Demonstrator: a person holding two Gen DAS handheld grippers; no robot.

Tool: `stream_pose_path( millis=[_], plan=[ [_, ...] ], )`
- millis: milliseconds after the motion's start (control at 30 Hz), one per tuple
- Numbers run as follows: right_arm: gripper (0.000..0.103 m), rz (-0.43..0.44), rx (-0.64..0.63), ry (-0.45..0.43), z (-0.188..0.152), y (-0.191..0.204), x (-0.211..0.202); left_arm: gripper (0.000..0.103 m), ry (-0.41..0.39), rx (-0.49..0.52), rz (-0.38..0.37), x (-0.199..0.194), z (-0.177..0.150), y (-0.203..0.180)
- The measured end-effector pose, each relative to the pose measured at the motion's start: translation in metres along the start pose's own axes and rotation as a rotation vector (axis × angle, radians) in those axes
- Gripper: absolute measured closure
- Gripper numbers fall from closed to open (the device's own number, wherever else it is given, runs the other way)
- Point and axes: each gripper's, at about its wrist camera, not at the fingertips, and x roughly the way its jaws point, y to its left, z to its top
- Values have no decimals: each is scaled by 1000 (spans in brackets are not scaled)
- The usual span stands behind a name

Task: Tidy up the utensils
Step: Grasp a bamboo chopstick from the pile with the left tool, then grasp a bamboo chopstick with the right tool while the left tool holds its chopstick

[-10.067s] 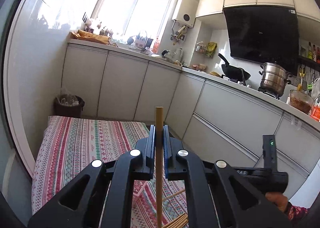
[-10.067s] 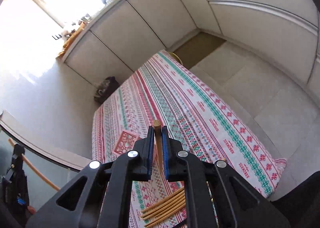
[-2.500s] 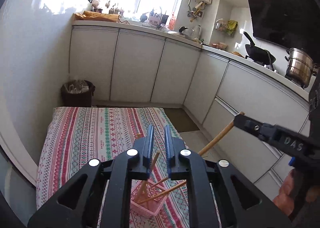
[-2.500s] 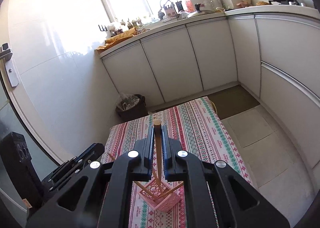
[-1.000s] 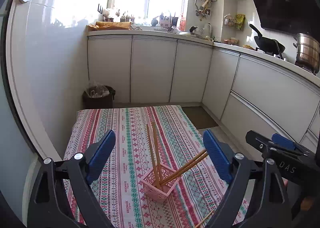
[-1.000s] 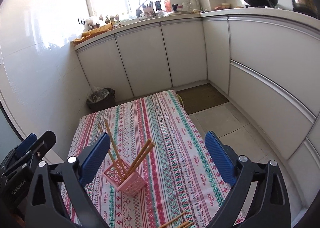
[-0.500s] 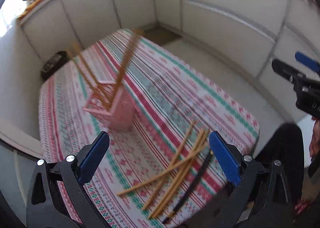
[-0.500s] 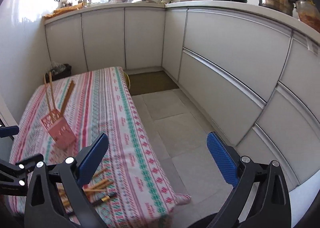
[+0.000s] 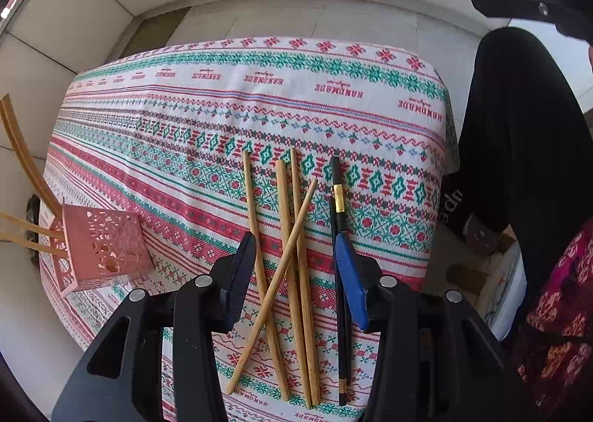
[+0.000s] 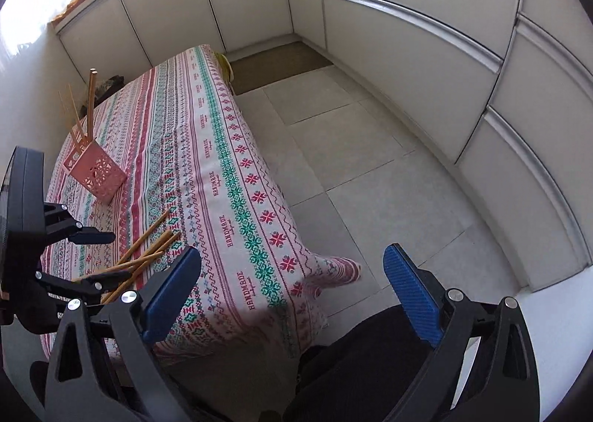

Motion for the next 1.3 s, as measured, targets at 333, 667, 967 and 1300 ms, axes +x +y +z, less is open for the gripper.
stream_pose_path(
  millis=[333,667,967,1300],
  plan=[
    [7,-24,-12,17,6,2,10,74,28,85,-47,34,22,2],
    [7,16,25,63,18,19,25,98,-111,-28,-83,33,13,39],
    [36,241,150,394,59,106,94,99,-387,-352,38,-36,-58,106],
    [56,139,158,478,53,158,144,99,-510,-486,87,-56,-101,116]
  ],
)
